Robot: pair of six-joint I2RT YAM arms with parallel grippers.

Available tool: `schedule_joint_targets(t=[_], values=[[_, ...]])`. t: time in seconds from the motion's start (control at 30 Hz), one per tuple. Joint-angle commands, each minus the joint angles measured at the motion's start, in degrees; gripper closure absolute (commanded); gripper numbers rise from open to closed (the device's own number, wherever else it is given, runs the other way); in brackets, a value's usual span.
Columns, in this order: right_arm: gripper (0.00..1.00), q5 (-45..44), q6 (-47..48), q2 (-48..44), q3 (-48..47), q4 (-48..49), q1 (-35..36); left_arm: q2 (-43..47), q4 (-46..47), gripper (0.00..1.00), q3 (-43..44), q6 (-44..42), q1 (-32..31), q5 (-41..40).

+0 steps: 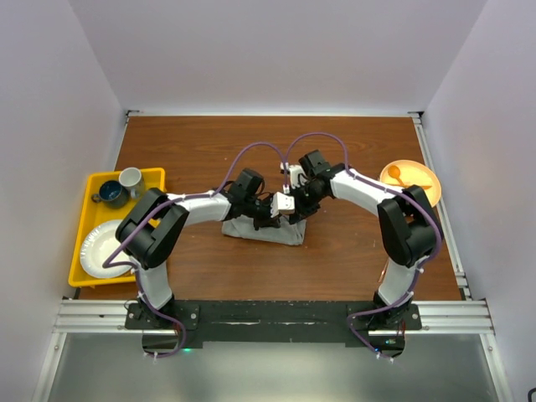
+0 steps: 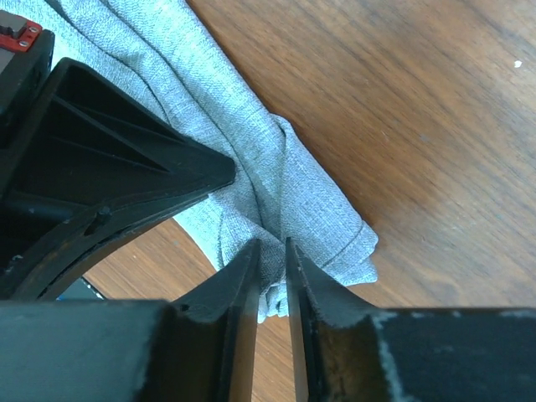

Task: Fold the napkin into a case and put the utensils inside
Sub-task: Pick up the top corner of the smaller rectangle folded napkin from the folded napkin.

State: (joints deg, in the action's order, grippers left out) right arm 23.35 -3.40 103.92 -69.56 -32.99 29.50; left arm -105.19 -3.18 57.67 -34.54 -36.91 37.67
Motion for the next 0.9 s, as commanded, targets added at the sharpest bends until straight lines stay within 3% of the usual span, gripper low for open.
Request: schedule_joint_targets(t=[0.0,0.17,0.47,0.87], values=[[0.73,-2.17,-0.38,0.67,-0.84,-0.93,1.35,2.44,2.21,1.00,-0.89,0.62,-0.19,-0.67],[0.74,-6.73,-0.56,1.55,-0.23,-0.76,2.14,2.44,2.21,1.00,-0.98,1.32,-0.27,-0.76],[1.00,-11.75,-0.47,1.29,-0.75,-0.50,2.41,2.97,1.95,1.00,-1.42,2.11,-0.27,-0.67],[1.00,-11.84,-1.08,-4.16,-2.16,-0.05,2.32,3.14,1.07,1.00,-2.39,1.06,-0.18,-0.58]])
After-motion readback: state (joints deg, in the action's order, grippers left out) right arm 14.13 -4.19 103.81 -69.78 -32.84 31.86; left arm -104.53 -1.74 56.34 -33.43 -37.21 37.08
